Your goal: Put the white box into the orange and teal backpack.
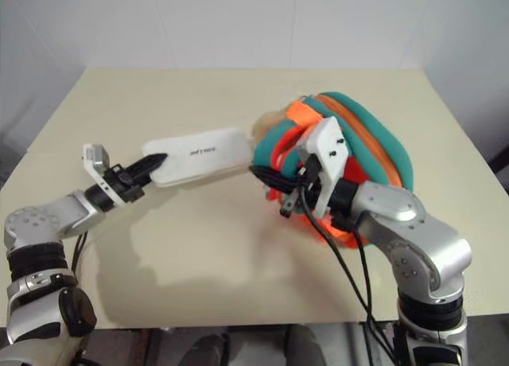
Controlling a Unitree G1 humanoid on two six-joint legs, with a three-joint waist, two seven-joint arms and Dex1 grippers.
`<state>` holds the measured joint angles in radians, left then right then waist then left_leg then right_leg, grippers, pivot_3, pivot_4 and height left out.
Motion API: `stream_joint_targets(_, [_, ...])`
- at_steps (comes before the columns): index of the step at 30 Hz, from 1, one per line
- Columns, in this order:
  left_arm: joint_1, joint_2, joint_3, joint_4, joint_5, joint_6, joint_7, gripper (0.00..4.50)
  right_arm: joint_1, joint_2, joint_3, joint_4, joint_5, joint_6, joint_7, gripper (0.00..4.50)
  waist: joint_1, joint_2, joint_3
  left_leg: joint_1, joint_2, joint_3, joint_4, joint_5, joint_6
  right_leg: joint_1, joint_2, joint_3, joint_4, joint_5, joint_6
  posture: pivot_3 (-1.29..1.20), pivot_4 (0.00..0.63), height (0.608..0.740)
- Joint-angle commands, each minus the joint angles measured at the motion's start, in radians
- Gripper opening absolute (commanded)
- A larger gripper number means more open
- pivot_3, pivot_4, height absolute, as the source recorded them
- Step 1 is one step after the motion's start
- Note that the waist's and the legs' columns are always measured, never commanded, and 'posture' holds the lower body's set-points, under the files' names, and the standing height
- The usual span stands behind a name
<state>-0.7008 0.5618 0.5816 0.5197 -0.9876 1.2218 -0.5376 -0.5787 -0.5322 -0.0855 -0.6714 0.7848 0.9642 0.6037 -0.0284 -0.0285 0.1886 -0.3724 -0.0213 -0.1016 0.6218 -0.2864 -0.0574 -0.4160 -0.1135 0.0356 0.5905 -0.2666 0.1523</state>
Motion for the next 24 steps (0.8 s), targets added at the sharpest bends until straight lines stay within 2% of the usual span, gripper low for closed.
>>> stream_joint_targets(1, [-0.034,0.043,-0.005,0.018,0.014,-0.021,-0.056,1.33,-0.043,-0.062,-0.013,-0.053,0.098,-0.021,0.105,0.50,0.001,0.000,0.000,0.000,0.000,0.000,0.000,0.000,0.000,0.000,0.000,0.000,0.000,0.000,0.000,0.00,0.150,0.740])
stream_joint_targets(13, [-0.074,0.151,-0.068,0.091,0.095,-0.044,-0.201,1.33,-0.101,-0.269,-0.012,-0.043,0.246,-0.085,0.442,0.50,0.001,0.000,0.000,-0.004,0.000,0.002,0.000,0.000,0.000,-0.004,0.000,-0.001,0.000,0.000,0.000,0.00,0.150,0.740])
stream_joint_targets(19, [-0.072,0.184,-0.103,0.067,0.115,-0.043,-0.264,1.33,-0.063,-0.334,-0.004,-0.020,0.233,-0.149,0.595,0.50,0.002,-0.001,0.000,-0.004,0.001,0.003,0.001,0.000,0.000,-0.004,-0.001,-0.001,0.000,0.000,0.000,0.00,0.150,0.740])
stream_joint_targets(24, [-0.051,0.236,-0.128,0.000,0.119,-0.038,-0.333,1.33,-0.013,-0.393,0.046,0.050,0.109,-0.249,0.729,0.50,0.000,-0.001,0.001,-0.004,0.001,0.003,0.002,0.000,0.000,-0.004,-0.001,-0.001,0.000,0.000,0.000,0.00,0.150,0.740])
